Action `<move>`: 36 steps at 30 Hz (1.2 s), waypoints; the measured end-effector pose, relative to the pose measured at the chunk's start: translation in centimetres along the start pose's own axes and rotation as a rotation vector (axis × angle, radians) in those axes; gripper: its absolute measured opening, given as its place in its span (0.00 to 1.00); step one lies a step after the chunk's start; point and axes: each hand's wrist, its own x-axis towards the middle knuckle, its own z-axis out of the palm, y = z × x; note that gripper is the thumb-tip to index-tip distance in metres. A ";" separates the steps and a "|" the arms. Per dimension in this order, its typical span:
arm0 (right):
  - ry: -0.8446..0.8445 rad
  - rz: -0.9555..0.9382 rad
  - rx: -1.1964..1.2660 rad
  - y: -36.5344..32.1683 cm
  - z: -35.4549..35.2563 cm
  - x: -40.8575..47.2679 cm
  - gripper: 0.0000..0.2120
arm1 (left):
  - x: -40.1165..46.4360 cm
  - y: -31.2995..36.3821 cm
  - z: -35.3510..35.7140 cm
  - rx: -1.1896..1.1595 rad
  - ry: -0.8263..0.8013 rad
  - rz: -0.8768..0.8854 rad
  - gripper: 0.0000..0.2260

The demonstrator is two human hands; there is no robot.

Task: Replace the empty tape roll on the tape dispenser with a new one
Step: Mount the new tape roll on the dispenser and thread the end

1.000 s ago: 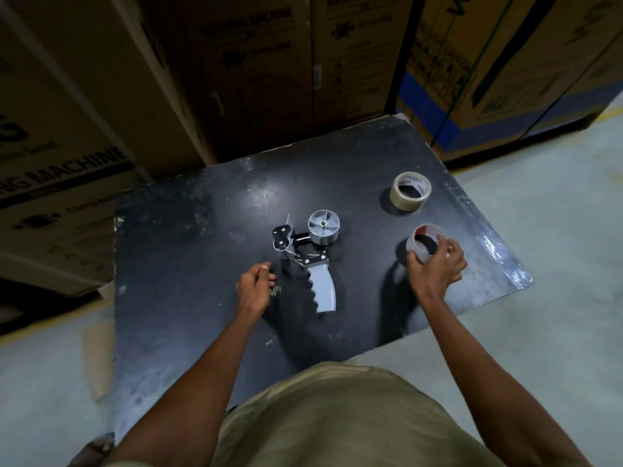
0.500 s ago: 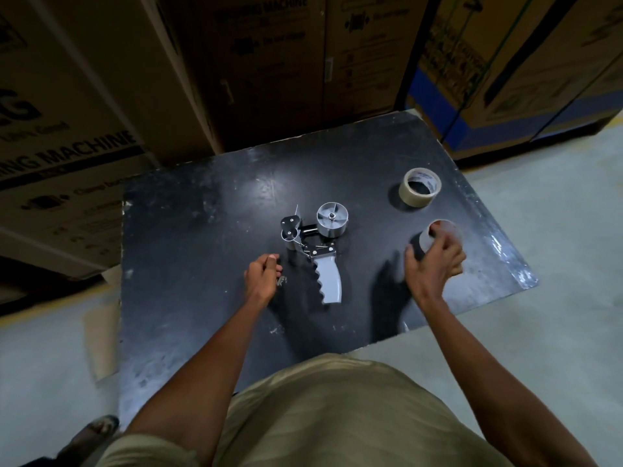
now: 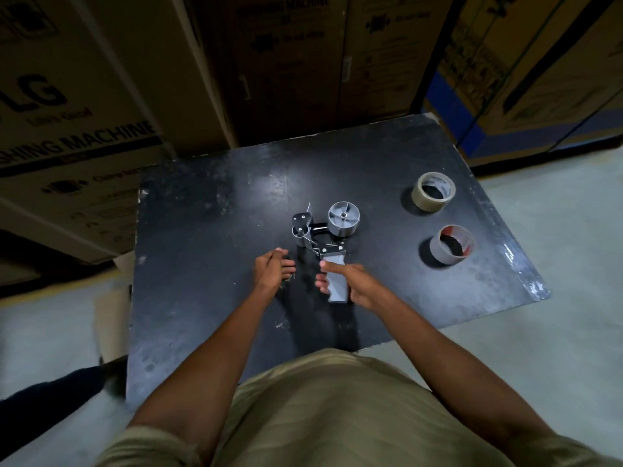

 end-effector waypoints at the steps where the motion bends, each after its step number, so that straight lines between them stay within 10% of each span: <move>1: -0.021 0.020 0.040 0.0 0.1 0.2 0.05 | -0.2 0.1 0.0 -0.020 -0.008 -0.019 0.17; 15: 0.017 -0.172 0.092 -3.6 3.4 -3.0 0.02 | -3.2 5.8 1.4 -0.491 -0.279 -0.154 0.21; 36: 0.038 -0.252 0.030 -6.2 3.1 -5.5 0.02 | -3.9 9.8 3.1 -0.520 -0.180 -0.218 0.17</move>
